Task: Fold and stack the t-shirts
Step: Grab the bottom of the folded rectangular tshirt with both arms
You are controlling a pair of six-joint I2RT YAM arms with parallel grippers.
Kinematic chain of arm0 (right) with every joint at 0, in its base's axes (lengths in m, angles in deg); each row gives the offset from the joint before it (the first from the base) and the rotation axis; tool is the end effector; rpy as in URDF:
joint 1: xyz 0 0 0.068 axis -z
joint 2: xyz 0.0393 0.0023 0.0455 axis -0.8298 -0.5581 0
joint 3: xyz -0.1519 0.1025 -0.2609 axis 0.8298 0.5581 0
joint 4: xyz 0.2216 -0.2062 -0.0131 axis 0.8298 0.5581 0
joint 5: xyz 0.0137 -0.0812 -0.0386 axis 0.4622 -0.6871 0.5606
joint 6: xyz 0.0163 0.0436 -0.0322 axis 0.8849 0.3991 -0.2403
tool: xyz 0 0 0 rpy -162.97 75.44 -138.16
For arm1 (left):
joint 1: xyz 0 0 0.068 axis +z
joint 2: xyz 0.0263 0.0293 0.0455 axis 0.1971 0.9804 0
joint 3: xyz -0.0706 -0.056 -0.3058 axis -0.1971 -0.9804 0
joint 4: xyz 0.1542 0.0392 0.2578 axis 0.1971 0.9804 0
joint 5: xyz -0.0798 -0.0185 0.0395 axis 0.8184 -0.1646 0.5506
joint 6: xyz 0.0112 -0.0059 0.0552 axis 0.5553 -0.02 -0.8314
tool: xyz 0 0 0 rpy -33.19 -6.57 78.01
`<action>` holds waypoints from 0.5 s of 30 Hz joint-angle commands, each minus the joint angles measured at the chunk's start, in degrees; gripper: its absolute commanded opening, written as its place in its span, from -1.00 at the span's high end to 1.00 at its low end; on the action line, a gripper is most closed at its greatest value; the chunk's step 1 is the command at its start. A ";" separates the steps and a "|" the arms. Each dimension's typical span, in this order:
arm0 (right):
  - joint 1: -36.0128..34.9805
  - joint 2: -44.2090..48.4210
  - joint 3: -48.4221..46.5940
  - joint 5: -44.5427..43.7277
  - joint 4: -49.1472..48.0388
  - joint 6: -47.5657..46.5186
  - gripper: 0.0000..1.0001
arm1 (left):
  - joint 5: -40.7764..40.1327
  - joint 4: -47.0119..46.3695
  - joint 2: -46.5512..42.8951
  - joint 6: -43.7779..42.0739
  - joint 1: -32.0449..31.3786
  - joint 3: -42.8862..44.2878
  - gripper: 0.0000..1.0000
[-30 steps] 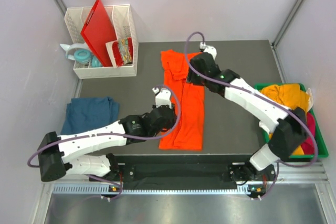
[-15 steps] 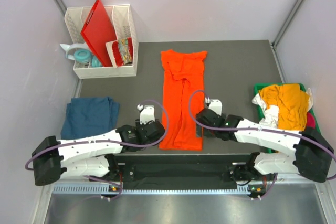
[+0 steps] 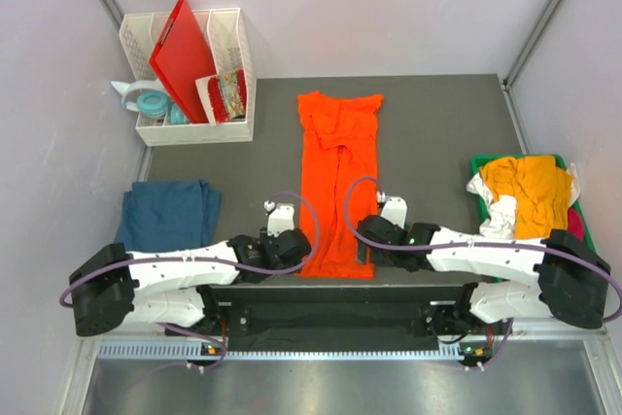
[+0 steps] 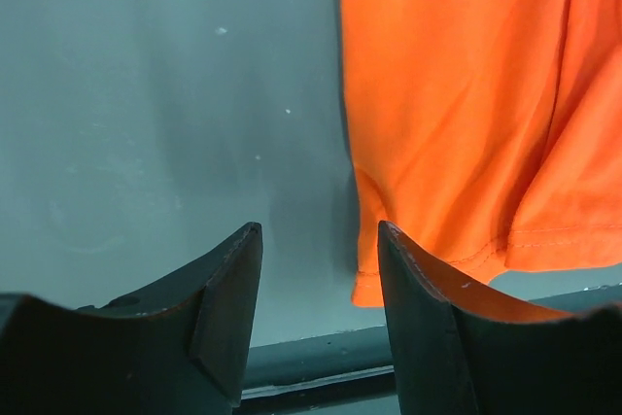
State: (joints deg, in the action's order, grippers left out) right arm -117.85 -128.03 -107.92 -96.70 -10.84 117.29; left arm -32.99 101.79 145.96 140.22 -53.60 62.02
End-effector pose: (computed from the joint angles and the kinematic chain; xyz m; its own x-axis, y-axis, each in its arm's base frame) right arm 0.1265 0.2020 0.1943 -0.8451 0.0730 -0.5296 -0.0188 0.9860 0.1659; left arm 0.1095 -0.1908 0.1875 -0.7949 0.0039 -0.6067 0.1089 0.9847 -0.1363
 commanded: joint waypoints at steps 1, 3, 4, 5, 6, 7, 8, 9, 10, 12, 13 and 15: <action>-1.41 -0.72 0.76 -0.42 -2.04 2.95 -0.59 | 3.04 -5.57 0.84 0.50 -0.07 -2.51 -0.11; -1.68 -1.33 0.76 -0.42 -2.22 3.22 -0.59 | 3.31 -7.16 1.46 0.50 -0.07 -2.96 -0.11; -1.85 -1.59 0.59 -0.33 -2.31 3.22 -0.58 | 3.57 -7.42 2.33 0.24 -0.07 -3.14 -0.11; -2.03 -2.20 0.50 -0.16 -2.40 3.22 -0.59 | 3.84 -8.21 2.78 0.06 -0.07 -3.14 -0.11; -2.12 -2.56 0.32 -0.24 -2.40 3.22 -0.59 | 4.01 -8.48 3.13 -0.03 -0.07 -2.96 -0.11; -2.20 -2.91 0.15 -0.16 -2.57 3.22 -0.59 | 4.63 -8.83 3.74 -0.20 -0.07 -2.87 -0.11; -2.38 -3.61 0.15 0.28 -2.92 3.22 -0.59 | 4.89 -9.61 4.01 -0.38 -0.07 -3.05 -0.11; -2.38 -4.14 0.15 0.46 -3.10 3.13 -0.58 | 5.16 -9.88 4.27 -0.47 -0.07 -2.96 -0.10; -2.47 -4.58 0.06 0.72 -3.45 3.22 -0.58 | 5.42 -10.06 4.62 -0.47 -0.07 -2.96 -0.09; -2.91 -5.72 -0.12 1.33 -3.45 3.40 -0.58 | 7.26 -9.89 4.98 -0.73 -0.07 -2.87 -0.04; -3.08 -5.99 -0.20 1.42 -3.45 3.66 -0.57 | 7.62 -9.54 5.24 -0.91 -0.07 -2.53 -0.01; -3.70 -6.60 -0.21 1.69 -3.37 4.18 -0.56 | 9.02 -9.01 5.51 -1.00 -0.07 -2.78 0.08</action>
State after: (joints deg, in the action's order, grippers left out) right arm -119.95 -132.70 -107.42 -96.07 -13.01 119.74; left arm -29.03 92.90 149.81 139.49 -53.60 59.58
